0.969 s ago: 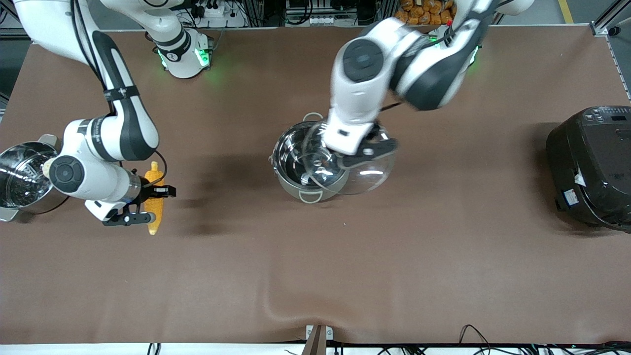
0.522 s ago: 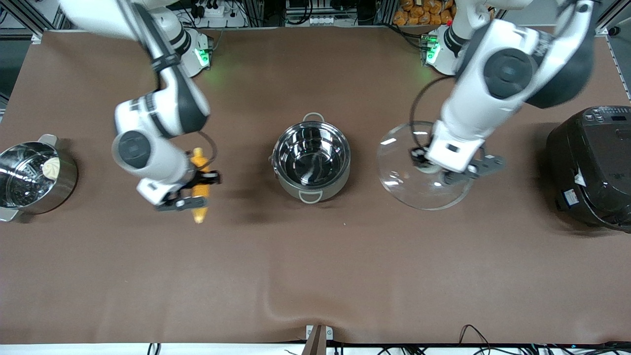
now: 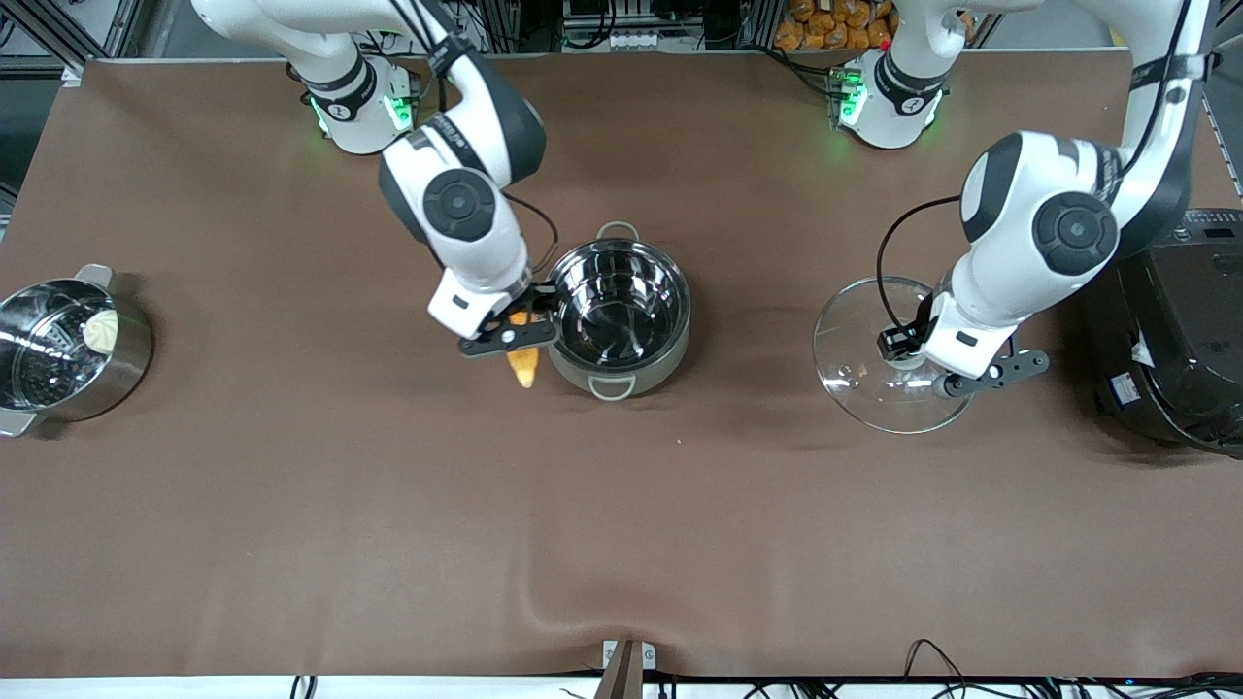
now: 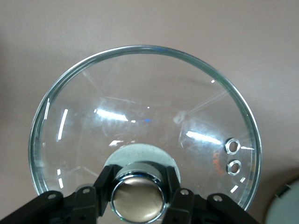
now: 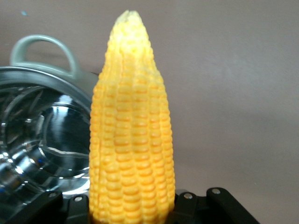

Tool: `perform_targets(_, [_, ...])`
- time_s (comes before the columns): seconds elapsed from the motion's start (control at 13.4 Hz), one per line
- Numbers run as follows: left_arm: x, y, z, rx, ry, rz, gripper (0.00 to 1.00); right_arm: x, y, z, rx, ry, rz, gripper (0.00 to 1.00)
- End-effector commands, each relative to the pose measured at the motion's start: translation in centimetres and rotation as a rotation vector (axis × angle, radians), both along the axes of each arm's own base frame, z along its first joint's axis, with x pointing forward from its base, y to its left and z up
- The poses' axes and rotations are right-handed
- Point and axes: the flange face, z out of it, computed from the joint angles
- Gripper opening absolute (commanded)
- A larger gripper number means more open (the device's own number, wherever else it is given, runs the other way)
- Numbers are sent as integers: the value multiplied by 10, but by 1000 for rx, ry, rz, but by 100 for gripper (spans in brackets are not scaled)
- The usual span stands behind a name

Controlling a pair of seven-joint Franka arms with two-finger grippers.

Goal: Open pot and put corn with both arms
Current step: 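Lower the lid with the left gripper while the right gripper carries the corn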

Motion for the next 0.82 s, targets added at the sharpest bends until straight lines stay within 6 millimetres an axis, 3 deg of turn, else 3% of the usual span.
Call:
perform_targets(0.0, [-20,14,-31,-8,-11,3,0,7,34,-10,-30,-30,54,17])
perform_targets(0.22, [-34,16,-82,-11,3,0,0,-5,70,-45,-78,-34,40,19])
perform_targets(0.37, [-37,17,-103,-14,11,1,0,-16,91,-59,-108,-50,67,22])
perform_targets(0.6, [-44,18,-129,-23,-9,3,0,-34,109,-74,-151,-70,92,23])
perform_targets(0.75, [-48,18,-136,-22,-1,3,0,-42,115,-82,-164,-69,95,26])
